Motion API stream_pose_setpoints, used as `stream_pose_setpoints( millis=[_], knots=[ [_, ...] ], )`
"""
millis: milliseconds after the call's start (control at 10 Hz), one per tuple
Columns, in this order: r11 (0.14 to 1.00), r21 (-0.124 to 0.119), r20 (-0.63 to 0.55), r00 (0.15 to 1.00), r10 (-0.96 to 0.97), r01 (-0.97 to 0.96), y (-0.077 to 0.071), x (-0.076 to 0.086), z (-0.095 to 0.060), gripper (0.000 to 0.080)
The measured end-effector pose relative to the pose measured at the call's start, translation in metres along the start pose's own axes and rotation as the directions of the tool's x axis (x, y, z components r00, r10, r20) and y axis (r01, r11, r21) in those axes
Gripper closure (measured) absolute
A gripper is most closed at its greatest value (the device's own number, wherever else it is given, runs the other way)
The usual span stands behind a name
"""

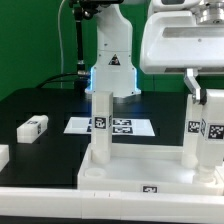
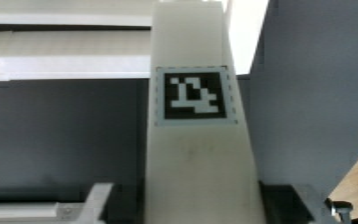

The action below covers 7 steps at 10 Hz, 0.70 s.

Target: Assemble desk

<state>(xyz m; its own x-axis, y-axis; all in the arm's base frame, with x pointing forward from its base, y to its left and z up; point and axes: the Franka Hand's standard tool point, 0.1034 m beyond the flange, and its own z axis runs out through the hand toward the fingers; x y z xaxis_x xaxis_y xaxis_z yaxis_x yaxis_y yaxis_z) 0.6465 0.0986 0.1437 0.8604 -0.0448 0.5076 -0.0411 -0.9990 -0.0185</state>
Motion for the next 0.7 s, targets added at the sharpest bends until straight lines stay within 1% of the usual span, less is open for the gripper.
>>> stream_pose_setpoints(
  millis=[400,700],
  knots=[
    [1.0,-0.006,0.01,1.0,-0.003,0.004,0.002,-0.007,0.006,0.0509],
    [1.0,-0.005,0.019,1.0,-0.009,0.01,-0.001,-0.012,0.01,0.0509]
  ],
)
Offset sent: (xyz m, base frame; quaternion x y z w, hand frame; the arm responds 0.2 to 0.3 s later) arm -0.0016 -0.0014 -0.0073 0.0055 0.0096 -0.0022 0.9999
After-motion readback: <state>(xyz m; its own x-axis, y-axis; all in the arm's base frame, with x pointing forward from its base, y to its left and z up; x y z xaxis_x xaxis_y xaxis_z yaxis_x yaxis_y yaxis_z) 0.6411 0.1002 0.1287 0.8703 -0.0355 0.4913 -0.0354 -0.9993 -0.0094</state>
